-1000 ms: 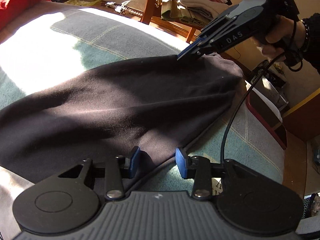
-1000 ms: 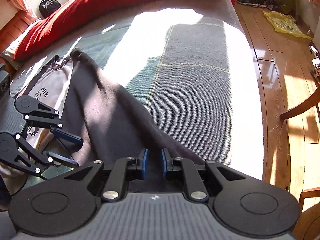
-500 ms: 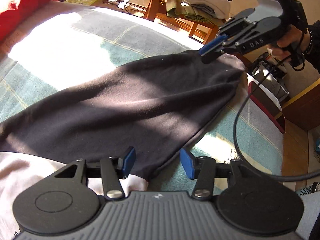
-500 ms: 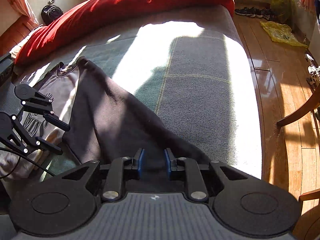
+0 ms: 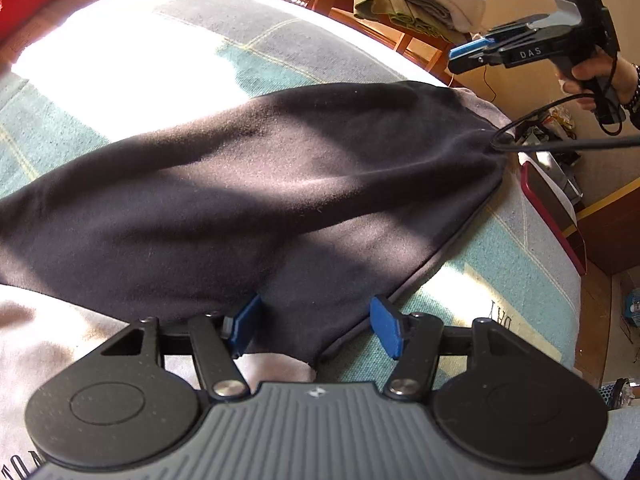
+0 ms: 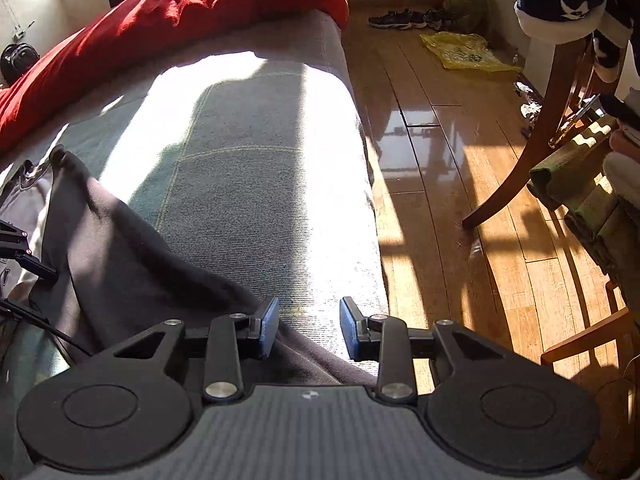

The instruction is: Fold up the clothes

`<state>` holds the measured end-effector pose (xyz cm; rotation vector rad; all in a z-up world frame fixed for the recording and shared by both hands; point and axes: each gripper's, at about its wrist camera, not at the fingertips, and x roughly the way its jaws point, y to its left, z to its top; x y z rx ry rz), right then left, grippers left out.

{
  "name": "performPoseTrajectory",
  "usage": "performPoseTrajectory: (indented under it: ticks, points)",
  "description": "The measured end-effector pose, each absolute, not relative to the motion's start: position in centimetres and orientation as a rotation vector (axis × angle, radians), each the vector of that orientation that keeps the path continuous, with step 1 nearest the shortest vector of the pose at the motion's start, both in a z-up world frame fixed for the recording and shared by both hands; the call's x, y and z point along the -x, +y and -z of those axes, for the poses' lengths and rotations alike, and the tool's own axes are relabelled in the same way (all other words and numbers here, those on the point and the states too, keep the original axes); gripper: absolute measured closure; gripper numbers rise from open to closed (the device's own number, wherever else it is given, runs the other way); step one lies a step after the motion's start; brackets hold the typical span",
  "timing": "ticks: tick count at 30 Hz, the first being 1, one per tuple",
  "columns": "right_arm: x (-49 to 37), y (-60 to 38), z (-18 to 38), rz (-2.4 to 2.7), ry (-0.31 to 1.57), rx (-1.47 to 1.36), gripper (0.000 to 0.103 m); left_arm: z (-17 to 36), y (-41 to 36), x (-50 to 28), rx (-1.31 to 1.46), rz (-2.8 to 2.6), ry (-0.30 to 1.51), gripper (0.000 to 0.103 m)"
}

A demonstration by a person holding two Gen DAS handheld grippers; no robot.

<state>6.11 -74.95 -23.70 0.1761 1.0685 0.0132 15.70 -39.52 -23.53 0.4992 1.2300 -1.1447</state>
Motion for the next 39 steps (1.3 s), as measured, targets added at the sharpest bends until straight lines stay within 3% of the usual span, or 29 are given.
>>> performPoseTrajectory:
  ticks: [7,17,19,21,25,31,34,36,39]
  points:
    - [-5.6,-74.1,27.5,-0.121,1.173,0.109,0.056,23.7,-39.4,-16.1,-0.489,1.149,1.243,0.042]
    - [-4.5,-75.7,25.9,-0.104,1.141,-0.016,0.057,24.0,-39.8,-15.9,-0.507,1.158,1.245,0.034]
    - [-4.2,-76.6,25.5,-0.053,1.116,-0.033,0.063,24.0,-39.8,-16.0,-0.498,1.160,1.249,0.031]
    - [-4.0,-76.5,26.0,-0.049,1.146,0.016,0.092,24.1,-39.9,-15.8,-0.505,1.165,1.246,0.029]
    - [-3.2,-74.1,27.0,-0.139,1.202,0.143,0.096,24.0,-40.1,-15.5,-0.523,1.167,1.237,0.028]
    - [-2.5,-71.0,26.9,-0.219,1.200,0.349,0.095,24.1,-40.1,-15.6,-0.513,1.168,1.246,0.025]
    - [-3.3,-71.4,27.2,-0.238,1.207,0.323,0.094,24.0,-40.3,-15.3,-0.534,1.175,1.235,0.025]
    - [-3.8,-72.0,27.1,-0.230,1.201,0.303,0.076,24.0,-40.3,-15.2,-0.540,1.176,1.233,0.024]
    - [-4.1,-72.9,27.2,-0.223,1.212,0.248,0.067,24.0,-40.2,-15.3,-0.534,1.179,1.237,0.024]
